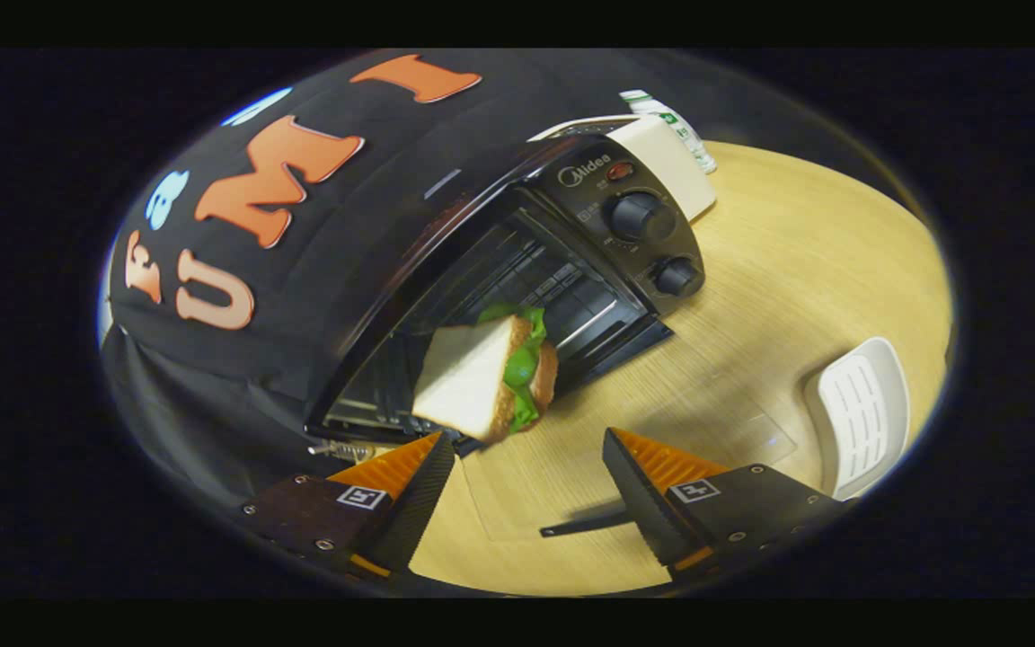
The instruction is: Open the toaster oven, put the food inside, and close the toaster oven door.
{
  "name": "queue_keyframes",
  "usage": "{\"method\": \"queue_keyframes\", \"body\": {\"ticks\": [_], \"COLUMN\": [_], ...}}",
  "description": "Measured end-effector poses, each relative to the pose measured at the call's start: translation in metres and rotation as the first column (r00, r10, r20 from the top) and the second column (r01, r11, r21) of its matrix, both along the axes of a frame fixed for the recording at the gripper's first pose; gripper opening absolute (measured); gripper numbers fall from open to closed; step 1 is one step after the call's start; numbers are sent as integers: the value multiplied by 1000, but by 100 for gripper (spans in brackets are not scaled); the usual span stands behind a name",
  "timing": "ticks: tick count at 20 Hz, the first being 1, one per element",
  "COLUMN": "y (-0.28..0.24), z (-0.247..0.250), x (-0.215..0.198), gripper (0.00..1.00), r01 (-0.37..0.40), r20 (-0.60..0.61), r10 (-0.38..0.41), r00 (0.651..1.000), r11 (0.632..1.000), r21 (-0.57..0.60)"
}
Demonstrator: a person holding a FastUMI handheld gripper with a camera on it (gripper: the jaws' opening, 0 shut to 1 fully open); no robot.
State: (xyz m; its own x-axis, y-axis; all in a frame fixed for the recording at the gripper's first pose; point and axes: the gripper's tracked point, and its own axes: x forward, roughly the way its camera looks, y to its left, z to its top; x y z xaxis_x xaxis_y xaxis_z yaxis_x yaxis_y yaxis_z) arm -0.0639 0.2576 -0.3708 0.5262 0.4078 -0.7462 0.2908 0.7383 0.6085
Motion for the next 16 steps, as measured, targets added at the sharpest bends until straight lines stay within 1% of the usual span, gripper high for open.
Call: {"method": "queue_keyframes", "body": {"ticks": [2, 4, 8, 10, 13, 16], "y": [-3, -3, 2, 4, 3, -1], "z": [2, -1, -20, -25, -45, -61], "x": [-23, -46, -87, -100, -114, -112], "gripper": [98, 98, 98, 98, 98, 98], "r01": [-87, -162, -299, -344, -382, -395], "r20": [19, 25, -14, -39, -84, -97], "r10": [89, 167, 304, 346, 373, 385], "r00": [996, 986, 952, 937, 924, 918], "r11": [993, 976, 925, 904, 885, 860], "r21": [-79, -143, -236, -252, -268, -322]}}
